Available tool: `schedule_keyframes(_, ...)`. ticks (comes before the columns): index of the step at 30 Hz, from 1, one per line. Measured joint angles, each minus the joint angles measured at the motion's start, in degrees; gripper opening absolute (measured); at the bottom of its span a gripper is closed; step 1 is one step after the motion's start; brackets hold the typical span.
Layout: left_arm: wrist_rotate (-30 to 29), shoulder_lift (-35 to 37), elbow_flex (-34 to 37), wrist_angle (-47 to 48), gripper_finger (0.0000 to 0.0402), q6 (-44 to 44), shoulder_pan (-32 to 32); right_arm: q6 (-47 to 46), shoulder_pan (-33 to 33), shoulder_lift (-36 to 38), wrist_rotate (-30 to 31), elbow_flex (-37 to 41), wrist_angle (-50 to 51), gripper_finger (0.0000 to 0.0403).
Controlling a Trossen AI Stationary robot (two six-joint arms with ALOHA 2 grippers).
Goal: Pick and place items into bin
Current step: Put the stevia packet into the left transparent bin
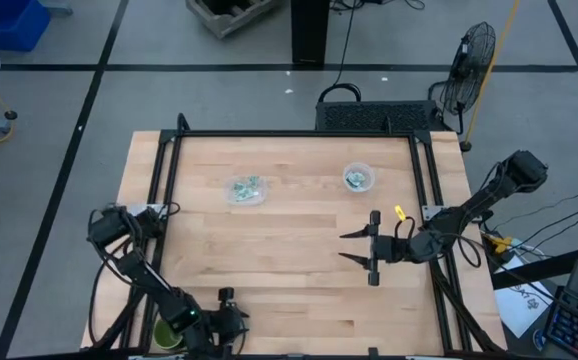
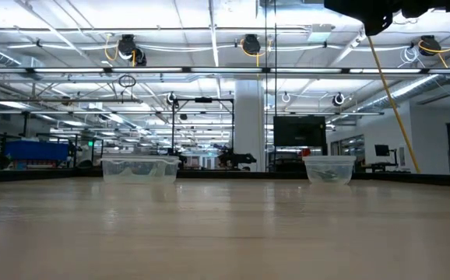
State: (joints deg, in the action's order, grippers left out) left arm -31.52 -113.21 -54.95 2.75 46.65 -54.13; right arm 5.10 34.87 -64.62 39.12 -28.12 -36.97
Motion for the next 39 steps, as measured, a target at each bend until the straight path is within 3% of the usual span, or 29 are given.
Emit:
schedule_keyframes(9, 3.5, 5.6, 0.4, 4.06, 0.013, 1.38, -1.1, -0.07, 0.0, 0.0, -0.14, 0.0, 0.05, 0.0189)
schedule_keyframes(17, 0.72, 7.07, 0.36, 8.44, 0.0119, 3.63, -1.24, -0.94, 0.0, -0.02, -0.16, 0.0, 0.32, 0.0189)
schedule_keyframes(24, 8.57, 7.23, 0.34, 7.7, 0.0149, 10.6, -0.2, -0.96, 0.0, -0.02, -0.16, 0.0, 0.39, 0.0189)
schedule_keyframes(31, 9.37, 7.19, -0.81, 6.24, 0.02, 10.29, -1.66, -1.35, -0.02, -0.02, -0.16, 0.0, 0.59, 0.0189)
schedule_keyframes(39, 8.34, 7.28, -5.93, 20.03, 0.0223, 12.47, -2.14, -1.38, -0.02, -0.02, -0.18, 0.0, 0.59, 0.0189)
